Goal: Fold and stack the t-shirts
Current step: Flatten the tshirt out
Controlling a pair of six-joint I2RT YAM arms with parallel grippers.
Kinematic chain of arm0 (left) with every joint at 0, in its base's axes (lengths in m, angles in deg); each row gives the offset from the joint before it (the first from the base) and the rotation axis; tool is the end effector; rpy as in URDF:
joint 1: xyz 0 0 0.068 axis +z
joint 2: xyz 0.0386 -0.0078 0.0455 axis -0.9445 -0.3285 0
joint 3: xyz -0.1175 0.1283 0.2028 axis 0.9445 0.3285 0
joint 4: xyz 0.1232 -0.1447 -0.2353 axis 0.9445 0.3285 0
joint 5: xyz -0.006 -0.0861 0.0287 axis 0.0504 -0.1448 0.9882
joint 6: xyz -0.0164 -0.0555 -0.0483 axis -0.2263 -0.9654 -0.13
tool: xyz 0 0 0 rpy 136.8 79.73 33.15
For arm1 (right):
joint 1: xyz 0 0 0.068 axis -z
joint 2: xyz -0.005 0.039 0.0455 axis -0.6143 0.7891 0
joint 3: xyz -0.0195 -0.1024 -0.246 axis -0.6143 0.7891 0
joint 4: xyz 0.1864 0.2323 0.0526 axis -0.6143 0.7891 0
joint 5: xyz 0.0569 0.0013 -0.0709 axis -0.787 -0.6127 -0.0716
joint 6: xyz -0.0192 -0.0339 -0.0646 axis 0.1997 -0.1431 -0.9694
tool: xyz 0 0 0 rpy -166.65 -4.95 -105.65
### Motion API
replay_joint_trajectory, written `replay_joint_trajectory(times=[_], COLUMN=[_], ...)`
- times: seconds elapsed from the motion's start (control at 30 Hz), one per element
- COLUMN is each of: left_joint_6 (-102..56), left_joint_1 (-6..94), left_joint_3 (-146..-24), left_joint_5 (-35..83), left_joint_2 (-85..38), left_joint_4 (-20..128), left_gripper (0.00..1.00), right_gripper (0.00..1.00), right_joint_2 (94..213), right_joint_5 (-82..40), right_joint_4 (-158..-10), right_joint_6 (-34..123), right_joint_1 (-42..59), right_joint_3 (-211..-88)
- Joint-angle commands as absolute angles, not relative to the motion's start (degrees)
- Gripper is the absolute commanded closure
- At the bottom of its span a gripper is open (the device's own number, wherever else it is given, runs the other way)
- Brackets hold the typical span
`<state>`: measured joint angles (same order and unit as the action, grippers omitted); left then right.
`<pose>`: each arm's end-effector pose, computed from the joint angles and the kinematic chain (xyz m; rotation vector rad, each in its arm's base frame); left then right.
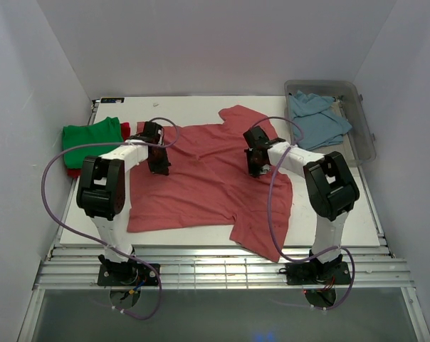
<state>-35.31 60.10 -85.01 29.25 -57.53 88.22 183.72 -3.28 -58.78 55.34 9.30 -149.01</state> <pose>0.4112 -0.0811 0.1013 -0.3008 2.7910 -0.2148 0.3978 0.2038 0.1117 -0.1869 2.6142 0.0412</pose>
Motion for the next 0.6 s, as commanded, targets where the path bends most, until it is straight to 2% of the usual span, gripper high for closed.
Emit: replay_joint_trajectory(times=[0.0,0.33,0.47,0.57], left_joint_6=[-36.6,-37.3,-35.3,-33.8], left_joint_1=[60.2,60.2,60.3,60.3], left_joint_3=[-79.7,-76.8,-85.6,-91.4], left_joint_5=[36.6,41.1,40.7,40.0], left_joint_2=[-55.5,-49.8,-50.5,-51.2], left_joint_4=[96.7,98.4,98.1,97.6], left_gripper=[1.00,1.00,1.00,1.00], right_gripper=[0.92,0.92,0.91,0.85], right_joint_2=[181.8,172.1,170.2,171.8], right_joint_5=[-3.0,-1.6,4.3,7.7], right_joint_4=[-53.1,-52.2,-48.4,-46.5], right_joint_6=[59.7,64.1,60.5,57.9], right_joint_1=[5.9,2.5,2.7,4.4], right_joint_3=[-142.3,-132.4,-141.7,-153.5])
